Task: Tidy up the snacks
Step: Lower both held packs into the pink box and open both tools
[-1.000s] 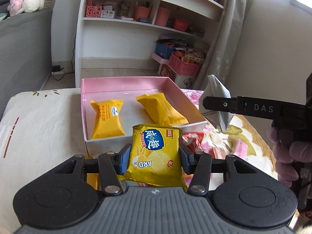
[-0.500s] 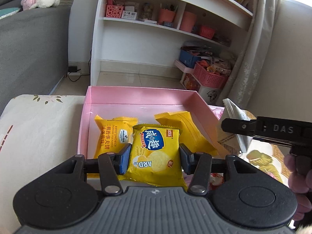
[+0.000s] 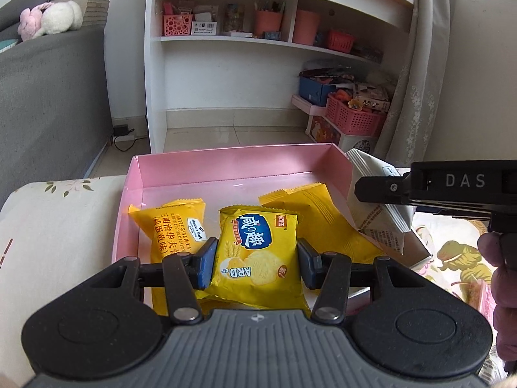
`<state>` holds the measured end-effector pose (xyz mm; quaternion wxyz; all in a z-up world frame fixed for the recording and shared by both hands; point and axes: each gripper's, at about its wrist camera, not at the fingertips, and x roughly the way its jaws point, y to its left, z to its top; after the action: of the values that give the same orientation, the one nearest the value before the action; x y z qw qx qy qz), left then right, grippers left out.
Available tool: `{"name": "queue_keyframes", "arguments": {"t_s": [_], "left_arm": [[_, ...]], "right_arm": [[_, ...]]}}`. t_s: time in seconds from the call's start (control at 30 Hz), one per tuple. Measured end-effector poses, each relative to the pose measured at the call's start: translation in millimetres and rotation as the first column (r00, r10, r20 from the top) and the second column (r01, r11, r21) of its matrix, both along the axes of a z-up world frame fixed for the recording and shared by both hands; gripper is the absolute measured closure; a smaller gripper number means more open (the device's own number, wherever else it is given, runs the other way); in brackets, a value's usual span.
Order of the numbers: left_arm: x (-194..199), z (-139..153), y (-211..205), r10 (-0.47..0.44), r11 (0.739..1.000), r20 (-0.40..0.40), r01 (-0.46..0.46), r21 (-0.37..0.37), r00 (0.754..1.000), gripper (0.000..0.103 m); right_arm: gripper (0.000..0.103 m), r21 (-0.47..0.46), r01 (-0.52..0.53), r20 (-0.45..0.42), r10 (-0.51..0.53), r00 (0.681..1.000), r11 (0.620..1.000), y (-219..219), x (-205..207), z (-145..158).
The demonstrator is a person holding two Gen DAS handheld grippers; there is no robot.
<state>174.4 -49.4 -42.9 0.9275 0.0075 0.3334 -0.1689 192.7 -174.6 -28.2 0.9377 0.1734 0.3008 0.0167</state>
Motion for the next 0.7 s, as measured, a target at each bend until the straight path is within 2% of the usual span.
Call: {"name": "queue_keyframes", "arguments": {"t_s": [0.27, 0.37, 0.43, 0.5, 0.7], "left_arm": [[5.0, -2.9, -6.4, -0.013, 1.000, -0.005, 0.013, 0.003, 1.000, 0.055], [4.2, -3.6, -5.8, -0.014, 1.000, -0.004, 0.014, 0.009, 1.000, 0.049], [2.5, -2.3, -5.1, -0.017, 1.000, 0.000, 0.017, 0.007, 1.000, 0.039], [0.6, -0.1, -4.4, -0.017, 1.000, 0.005, 0.017, 0.006, 1.000, 0.035], [-4.8, 7.2, -3.3, -0.018, 1.000, -0.002, 0.018, 0.001, 1.000, 0.021]], "right_arm": [[0.060, -0.002, 0.023, -0.020, -0.023, 1.000, 1.000, -3.4, 5.3, -7.6], [0.051, 0.018, 0.042, -0.014, -0.042, 0.999, 0.999, -6.5, 3.8, -5.5], [0.041, 0.038, 0.044, -0.003, -0.044, 0.999, 0.998, -9.1, 2.4, -0.4], [0.032, 0.047, 0.037, 0.010, -0.037, 0.999, 0.998, -9.9, 0.0, 4.5], [0.025, 0.023, 0.025, 0.018, -0.026, 1.000, 0.999, -7.3, -10.1, 16.7]]}}
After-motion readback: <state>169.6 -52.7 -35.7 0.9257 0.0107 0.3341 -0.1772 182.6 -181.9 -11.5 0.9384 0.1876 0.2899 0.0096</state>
